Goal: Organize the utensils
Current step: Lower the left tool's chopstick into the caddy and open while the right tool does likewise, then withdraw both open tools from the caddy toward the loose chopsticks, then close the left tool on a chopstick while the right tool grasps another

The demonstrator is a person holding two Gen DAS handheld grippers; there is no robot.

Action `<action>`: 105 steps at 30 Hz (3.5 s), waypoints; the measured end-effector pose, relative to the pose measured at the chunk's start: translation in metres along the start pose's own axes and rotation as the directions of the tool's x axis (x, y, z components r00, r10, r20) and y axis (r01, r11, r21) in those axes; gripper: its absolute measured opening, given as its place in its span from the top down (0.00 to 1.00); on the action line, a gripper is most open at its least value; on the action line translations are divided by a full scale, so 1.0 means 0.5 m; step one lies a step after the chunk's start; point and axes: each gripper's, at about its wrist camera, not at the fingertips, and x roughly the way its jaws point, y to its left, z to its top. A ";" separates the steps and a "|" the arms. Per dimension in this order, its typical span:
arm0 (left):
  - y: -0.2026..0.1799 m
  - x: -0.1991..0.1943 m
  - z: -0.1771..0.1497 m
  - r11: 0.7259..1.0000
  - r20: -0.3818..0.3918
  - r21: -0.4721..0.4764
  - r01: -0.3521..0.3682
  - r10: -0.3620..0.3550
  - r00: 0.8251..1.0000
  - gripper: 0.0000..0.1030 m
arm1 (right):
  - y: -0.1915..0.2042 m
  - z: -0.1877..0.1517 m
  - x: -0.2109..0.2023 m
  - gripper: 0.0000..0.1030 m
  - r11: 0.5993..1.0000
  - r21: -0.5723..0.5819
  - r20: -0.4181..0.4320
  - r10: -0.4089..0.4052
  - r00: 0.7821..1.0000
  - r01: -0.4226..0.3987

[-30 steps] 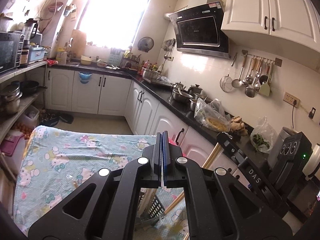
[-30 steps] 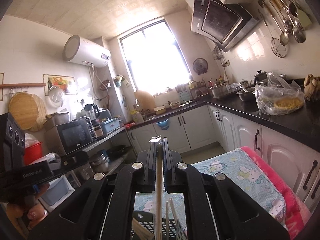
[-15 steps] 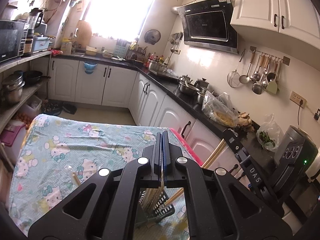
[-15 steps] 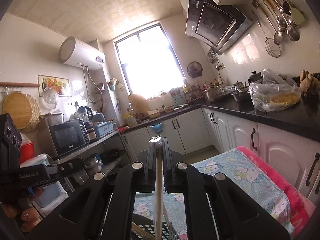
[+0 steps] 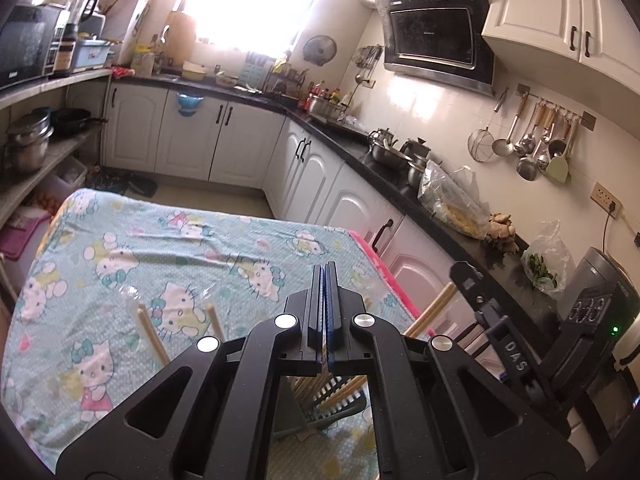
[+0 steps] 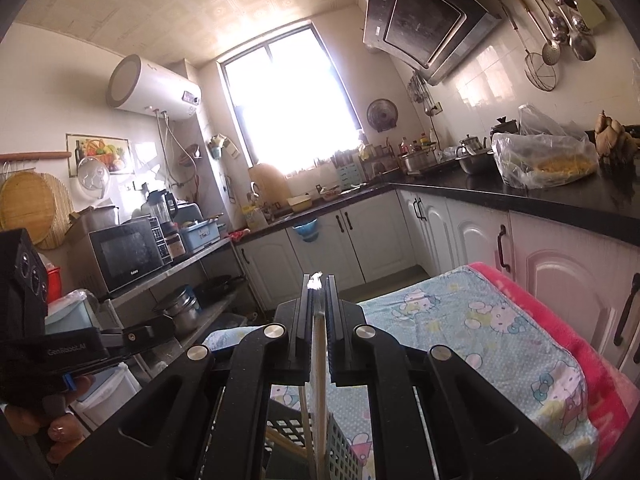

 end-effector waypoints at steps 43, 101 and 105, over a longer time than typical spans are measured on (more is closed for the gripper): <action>0.063 -0.053 -0.178 0.996 -0.114 -0.092 0.001 -0.012 0.993 0.48 | -0.037 -0.151 -0.089 0.58 0.998 0.028 -0.320 -0.051 0.946 0.064; 0.267 -0.083 -0.402 0.931 -0.377 -0.304 -0.202 0.077 0.923 0.60 | 0.145 -0.352 -0.006 0.53 0.960 -0.080 -0.713 0.134 0.689 -0.269; 0.269 -0.064 -0.405 0.934 -0.395 -0.285 -0.216 0.090 0.914 0.64 | 0.163 -0.378 0.019 0.59 0.951 -0.089 -0.754 0.131 0.643 -0.297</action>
